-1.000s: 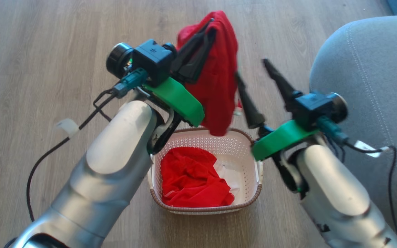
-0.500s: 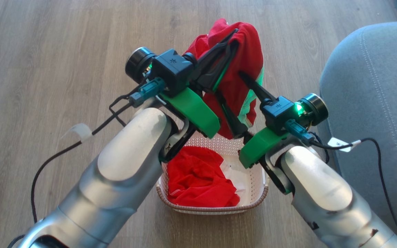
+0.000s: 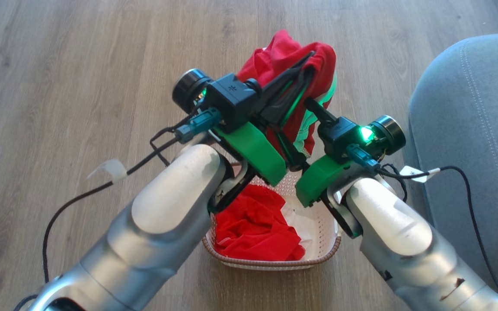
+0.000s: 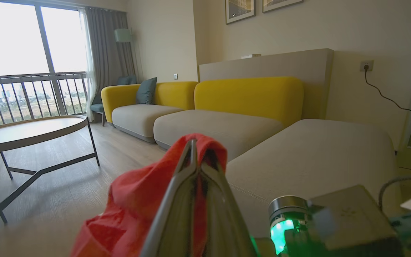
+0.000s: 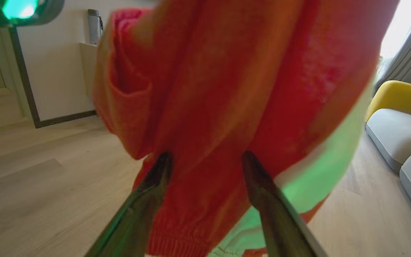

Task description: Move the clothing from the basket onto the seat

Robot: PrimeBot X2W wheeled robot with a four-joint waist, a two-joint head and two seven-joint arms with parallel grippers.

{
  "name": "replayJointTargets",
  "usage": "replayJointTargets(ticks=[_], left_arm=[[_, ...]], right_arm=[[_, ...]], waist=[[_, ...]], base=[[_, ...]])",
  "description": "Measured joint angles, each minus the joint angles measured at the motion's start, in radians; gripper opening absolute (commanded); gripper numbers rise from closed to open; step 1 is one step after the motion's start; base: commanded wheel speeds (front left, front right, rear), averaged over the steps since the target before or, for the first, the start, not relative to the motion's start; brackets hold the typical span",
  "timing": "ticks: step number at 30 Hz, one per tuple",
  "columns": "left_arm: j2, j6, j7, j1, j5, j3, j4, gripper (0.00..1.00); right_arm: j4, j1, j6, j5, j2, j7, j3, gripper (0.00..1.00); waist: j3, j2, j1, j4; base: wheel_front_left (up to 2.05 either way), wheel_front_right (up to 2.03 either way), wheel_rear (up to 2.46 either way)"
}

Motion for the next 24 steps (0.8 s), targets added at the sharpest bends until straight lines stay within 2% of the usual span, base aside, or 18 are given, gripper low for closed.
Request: replayJointTargets(ticks=[3, 4, 5, 6, 7, 14, 15, 16, 17, 24], left_arm=[[0.000, 0.000, 0.000, 0.004, -0.008, -0.014, -0.004, 0.00], [0.000, 0.000, 0.000, 0.007, -0.011, -0.015, -0.006, 0.00], [0.000, 0.000, 0.000, 0.011, -0.011, -0.015, -0.006, 0.00], [0.000, 0.000, 0.000, 0.015, -0.011, -0.015, -0.007, 0.00], [0.000, 0.000, 0.000, 0.018, -0.011, -0.016, -0.007, 0.00], [0.000, 0.000, 0.000, 0.021, -0.011, -0.018, -0.006, 0.00], [0.000, 0.000, 0.000, 0.021, -0.011, -0.017, -0.003, 0.10], [0.000, 0.000, 0.000, 0.021, -0.010, -0.016, -0.001, 0.45], [0.000, 0.000, 0.000, 0.021, -0.010, -0.016, 0.001, 1.00], [0.002, 0.000, 0.000, 0.021, -0.011, -0.032, 0.046, 1.00]], right_arm=[[0.028, -0.001, 0.000, 0.000, 0.000, 0.000, -0.005, 0.99], [0.035, -0.001, 0.000, 0.000, 0.000, 0.000, -0.008, 0.84], [0.041, -0.001, 0.000, 0.000, 0.000, 0.000, -0.011, 0.45], [0.044, -0.001, 0.000, 0.000, 0.001, 0.000, -0.015, 0.20], [0.048, -0.001, 0.000, 0.000, 0.001, 0.000, -0.017, 0.00], [0.047, -0.001, 0.000, 0.001, 0.001, 0.000, -0.033, 0.00], [0.044, -0.001, 0.000, 0.001, 0.001, 0.000, -0.035, 0.00], [0.037, -0.001, 0.000, 0.001, 0.001, 0.000, -0.037, 0.00], [0.030, -0.001, 0.000, 0.001, 0.001, 0.000, -0.040, 0.00], [-0.009, 0.005, 0.000, 0.001, 0.002, 0.000, -0.078, 0.00]], waist=[[-0.001, 0.0000, 0.0000, 0.003], [-0.001, 0.0000, 0.0000, 0.004], [-0.001, 0.0000, 0.0000, 0.005], [-0.001, 0.0000, 0.0000, 0.005], [-0.001, 0.0000, 0.0000, 0.006], [0.003, 0.0000, 0.0000, 0.004], [0.004, 0.0000, 0.0000, 0.003], [0.005, 0.0000, 0.0000, 0.001], [0.007, 0.0000, 0.0000, -0.001], [0.020, 0.0000, 0.0000, -0.019]], base=[[0.00, 0.00, 0.00], [0.00, 0.00, 0.00], [0.00, 0.00, 0.00], [0.00, 0.00, 0.00], [0.00, 0.00, 0.00], [0.00, 0.00, 0.00], [0.00, 0.00, 0.00], [0.00, 0.00, 0.00], [0.00, 0.00, 0.00], [0.00, 0.00, 0.00]])
